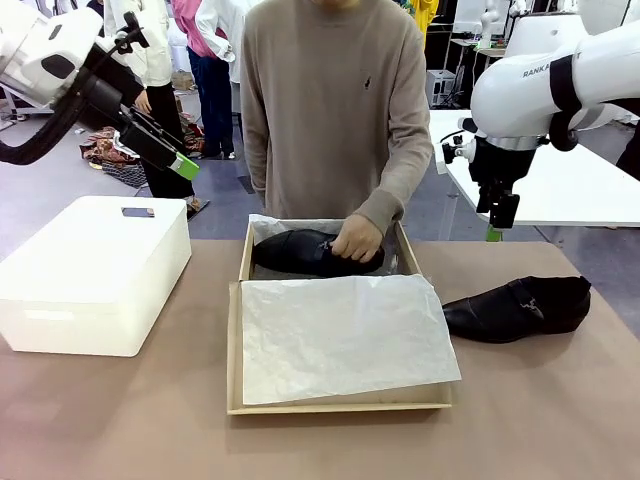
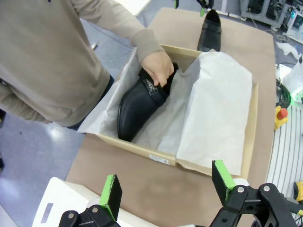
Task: Pack the shoes into the box.
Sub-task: Place the other shoe of the Shoes into the Shoes Box.
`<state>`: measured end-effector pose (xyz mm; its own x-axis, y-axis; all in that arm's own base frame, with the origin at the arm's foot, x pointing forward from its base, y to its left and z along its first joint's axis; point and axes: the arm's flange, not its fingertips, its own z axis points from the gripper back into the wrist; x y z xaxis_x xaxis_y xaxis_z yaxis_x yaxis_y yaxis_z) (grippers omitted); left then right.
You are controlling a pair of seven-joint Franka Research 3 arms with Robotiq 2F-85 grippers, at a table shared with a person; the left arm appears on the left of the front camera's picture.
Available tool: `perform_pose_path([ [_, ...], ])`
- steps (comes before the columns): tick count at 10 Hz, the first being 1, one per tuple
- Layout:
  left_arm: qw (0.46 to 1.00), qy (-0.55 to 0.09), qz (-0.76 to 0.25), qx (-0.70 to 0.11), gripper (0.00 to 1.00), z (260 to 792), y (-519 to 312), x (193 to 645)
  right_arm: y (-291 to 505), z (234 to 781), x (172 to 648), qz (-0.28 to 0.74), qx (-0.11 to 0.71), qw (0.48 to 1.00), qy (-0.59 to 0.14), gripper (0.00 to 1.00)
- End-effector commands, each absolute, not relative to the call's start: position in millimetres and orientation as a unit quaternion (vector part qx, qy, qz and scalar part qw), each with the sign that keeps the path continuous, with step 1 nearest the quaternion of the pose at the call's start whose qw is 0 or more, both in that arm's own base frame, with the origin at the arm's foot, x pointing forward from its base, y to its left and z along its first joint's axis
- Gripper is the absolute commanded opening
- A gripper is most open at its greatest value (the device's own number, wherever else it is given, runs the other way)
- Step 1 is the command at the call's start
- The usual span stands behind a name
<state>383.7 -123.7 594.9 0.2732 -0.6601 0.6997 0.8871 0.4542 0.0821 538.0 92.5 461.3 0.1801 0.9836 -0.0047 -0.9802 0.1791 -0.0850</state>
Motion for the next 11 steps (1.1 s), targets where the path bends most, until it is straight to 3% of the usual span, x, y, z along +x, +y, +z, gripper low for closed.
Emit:
perform_pose_path([
  [1,0.776,-0.346,-0.497,-0.175,1.00,594.4,-122.8,384.6,92.5,461.3,538.0,0.640,-0.034,0.767,-0.025,1.00],
  [11,0.776,-0.346,-0.497,-0.175,1.00,594.4,-122.8,384.6,-1.7,463.9,504.5,0.634,-0.044,0.771,-0.042,1.00],
])
